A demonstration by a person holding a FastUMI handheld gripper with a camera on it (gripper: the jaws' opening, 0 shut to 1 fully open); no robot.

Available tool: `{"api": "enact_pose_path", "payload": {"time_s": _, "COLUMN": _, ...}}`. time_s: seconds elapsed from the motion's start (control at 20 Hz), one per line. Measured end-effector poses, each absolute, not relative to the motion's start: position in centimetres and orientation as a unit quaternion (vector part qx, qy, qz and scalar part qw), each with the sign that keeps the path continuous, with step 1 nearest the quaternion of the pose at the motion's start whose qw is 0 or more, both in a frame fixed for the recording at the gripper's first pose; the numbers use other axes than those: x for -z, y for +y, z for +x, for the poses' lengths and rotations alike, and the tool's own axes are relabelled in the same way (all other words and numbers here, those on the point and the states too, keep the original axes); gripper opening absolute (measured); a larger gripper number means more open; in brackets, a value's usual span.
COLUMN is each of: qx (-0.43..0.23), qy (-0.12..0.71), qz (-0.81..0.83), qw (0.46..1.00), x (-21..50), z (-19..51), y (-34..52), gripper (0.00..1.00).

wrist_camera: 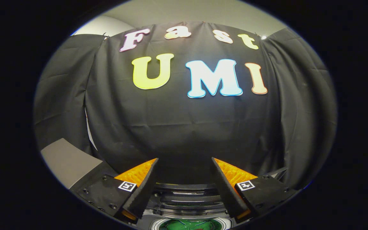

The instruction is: Put the clothes into the washing machine and then close the washing machine lid.

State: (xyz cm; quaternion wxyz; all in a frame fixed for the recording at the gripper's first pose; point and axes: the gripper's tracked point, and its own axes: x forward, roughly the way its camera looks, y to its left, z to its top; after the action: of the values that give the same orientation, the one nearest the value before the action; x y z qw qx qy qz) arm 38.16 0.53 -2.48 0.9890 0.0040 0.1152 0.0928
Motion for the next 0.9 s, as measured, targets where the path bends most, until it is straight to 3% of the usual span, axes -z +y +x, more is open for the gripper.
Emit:
{"api": "enact_pose_path", "payload": {"time_s": 0.15, "qx": -0.084, "qy": 0.145, "qz": 0.014, "qw": 0.986, "x": 4.4, "z": 38.4, "y": 0.2, "gripper": 0.98}}
{"api": "enact_pose_path", "payload": {"time_s": 0.9, "qx": -0.092, "qy": 0.096, "qz": 0.006, "qw": 0.991, "x": 3.9, "z": 32.7, "y": -0.5, "gripper": 0.98}}
